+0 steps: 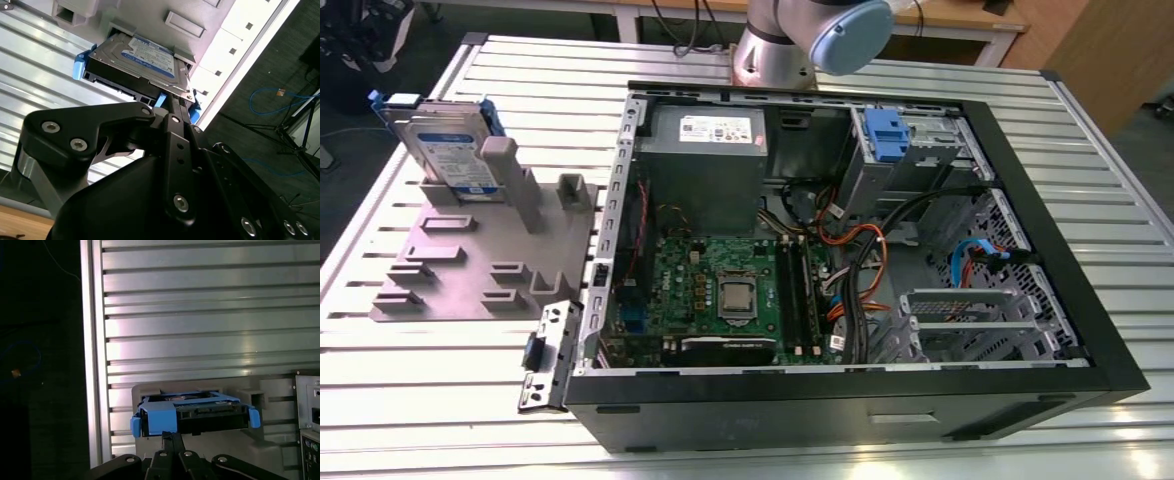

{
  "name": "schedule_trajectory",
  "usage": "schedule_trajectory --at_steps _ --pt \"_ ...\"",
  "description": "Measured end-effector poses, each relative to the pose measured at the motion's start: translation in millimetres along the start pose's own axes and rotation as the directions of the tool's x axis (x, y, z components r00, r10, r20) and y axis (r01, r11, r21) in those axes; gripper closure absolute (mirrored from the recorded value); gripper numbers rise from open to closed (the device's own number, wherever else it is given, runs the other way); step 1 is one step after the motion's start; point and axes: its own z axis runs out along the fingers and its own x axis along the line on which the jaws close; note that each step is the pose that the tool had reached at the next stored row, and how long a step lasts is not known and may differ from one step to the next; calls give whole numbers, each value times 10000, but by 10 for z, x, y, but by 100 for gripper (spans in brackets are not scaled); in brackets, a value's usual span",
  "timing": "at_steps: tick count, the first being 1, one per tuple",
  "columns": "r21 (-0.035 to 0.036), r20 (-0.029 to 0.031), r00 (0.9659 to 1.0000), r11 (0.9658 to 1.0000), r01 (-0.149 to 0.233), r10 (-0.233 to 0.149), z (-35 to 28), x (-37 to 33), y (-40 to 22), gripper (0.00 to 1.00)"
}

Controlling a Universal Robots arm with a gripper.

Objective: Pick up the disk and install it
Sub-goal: 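Reach for the disk, then pick up the disk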

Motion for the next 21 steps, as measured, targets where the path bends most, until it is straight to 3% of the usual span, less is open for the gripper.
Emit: schedule_trajectory --at_steps 14,21 --pt "-2 -3 10000 10000 88 -88 0 12 -1 89" --pt "-13 -23 9985 9985 551 -551 0 12 -1 89"
